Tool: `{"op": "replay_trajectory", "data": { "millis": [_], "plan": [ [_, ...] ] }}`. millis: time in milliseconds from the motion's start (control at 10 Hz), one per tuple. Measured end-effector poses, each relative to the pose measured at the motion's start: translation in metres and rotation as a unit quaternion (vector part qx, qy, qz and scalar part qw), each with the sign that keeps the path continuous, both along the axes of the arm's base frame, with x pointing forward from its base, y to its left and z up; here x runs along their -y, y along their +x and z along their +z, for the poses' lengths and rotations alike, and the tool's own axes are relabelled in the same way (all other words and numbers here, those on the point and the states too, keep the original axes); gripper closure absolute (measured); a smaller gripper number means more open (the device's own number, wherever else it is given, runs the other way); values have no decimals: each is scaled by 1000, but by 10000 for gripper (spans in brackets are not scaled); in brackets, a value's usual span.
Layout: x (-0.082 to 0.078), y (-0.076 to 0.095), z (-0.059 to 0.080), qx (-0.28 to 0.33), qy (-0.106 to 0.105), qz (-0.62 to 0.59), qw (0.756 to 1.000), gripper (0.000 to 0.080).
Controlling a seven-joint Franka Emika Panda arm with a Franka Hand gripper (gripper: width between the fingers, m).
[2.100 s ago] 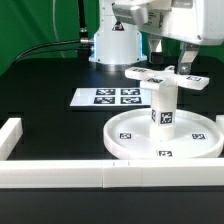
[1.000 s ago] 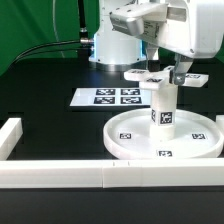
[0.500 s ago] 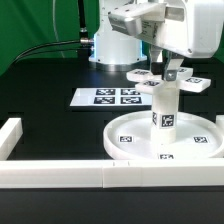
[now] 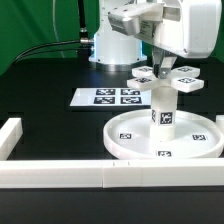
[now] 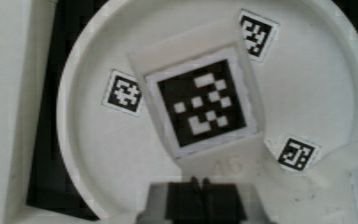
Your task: Assemble round table
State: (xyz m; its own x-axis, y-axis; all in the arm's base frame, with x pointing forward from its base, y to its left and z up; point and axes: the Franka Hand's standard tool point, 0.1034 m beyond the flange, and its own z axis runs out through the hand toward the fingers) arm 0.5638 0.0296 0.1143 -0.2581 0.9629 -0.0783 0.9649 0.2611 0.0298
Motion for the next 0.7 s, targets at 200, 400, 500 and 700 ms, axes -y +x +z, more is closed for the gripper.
{"op": "replay_trajectory", "data": {
  "millis": [200,400,500,700],
  "plan": [
    [1,0,0,0,0,-1,1000,798],
    [-2,-4,5,-17,-3,-92,996,706],
    [-6,-3,10,-28,-9,-125,992,706],
    [-5,0,10,-23,-13,-116,993,349]
  ]
}}
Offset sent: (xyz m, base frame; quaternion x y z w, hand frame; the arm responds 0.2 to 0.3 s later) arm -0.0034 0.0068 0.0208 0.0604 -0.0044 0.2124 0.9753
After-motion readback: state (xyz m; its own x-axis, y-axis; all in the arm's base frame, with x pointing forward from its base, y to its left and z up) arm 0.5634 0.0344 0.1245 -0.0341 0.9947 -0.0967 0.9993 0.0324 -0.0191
